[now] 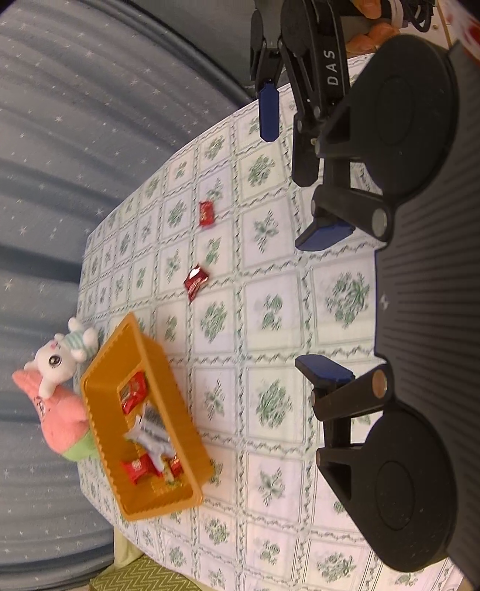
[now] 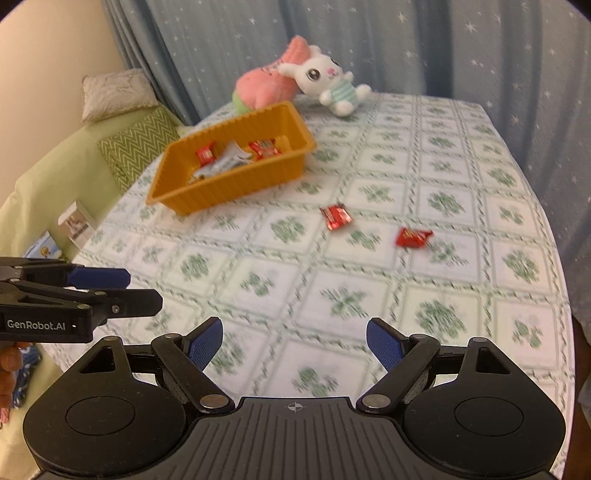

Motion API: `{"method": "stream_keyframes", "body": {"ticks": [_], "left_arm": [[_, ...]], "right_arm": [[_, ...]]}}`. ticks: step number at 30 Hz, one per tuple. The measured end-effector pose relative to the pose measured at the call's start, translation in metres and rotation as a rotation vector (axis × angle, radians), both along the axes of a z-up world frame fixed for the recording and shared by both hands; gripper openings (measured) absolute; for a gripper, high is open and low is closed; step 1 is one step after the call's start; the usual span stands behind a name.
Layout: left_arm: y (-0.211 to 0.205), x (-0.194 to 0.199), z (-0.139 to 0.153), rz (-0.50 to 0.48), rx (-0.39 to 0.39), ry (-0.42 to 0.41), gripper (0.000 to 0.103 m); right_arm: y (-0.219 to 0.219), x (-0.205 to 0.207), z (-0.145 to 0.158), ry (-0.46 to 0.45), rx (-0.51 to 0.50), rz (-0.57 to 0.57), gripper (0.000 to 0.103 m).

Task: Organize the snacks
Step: 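Move both tools toward the two small red candies on the tablecloth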

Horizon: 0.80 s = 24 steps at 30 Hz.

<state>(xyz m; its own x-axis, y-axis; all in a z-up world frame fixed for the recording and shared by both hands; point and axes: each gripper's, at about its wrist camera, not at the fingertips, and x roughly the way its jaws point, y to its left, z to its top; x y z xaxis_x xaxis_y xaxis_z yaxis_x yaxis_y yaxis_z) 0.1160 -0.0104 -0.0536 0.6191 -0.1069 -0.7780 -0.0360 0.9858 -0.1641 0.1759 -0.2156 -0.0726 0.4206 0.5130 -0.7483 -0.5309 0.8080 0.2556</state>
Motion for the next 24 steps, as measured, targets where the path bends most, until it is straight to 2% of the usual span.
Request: {"method": "stream_keyframes", "body": {"ticks": [11,24], "left_arm": [[-0.025,0.016,-0.016,-0.037,0.005,0.042,0.060],[-0.032,0.053,-0.035,-0.062,0.007,0.078,0.060]], "right_arm": [[-0.017,0.005,-0.016,0.017,-0.044,-0.005,0.085],[-0.028,0.041,-0.038,0.042,-0.106,-0.036,0.085]]}}
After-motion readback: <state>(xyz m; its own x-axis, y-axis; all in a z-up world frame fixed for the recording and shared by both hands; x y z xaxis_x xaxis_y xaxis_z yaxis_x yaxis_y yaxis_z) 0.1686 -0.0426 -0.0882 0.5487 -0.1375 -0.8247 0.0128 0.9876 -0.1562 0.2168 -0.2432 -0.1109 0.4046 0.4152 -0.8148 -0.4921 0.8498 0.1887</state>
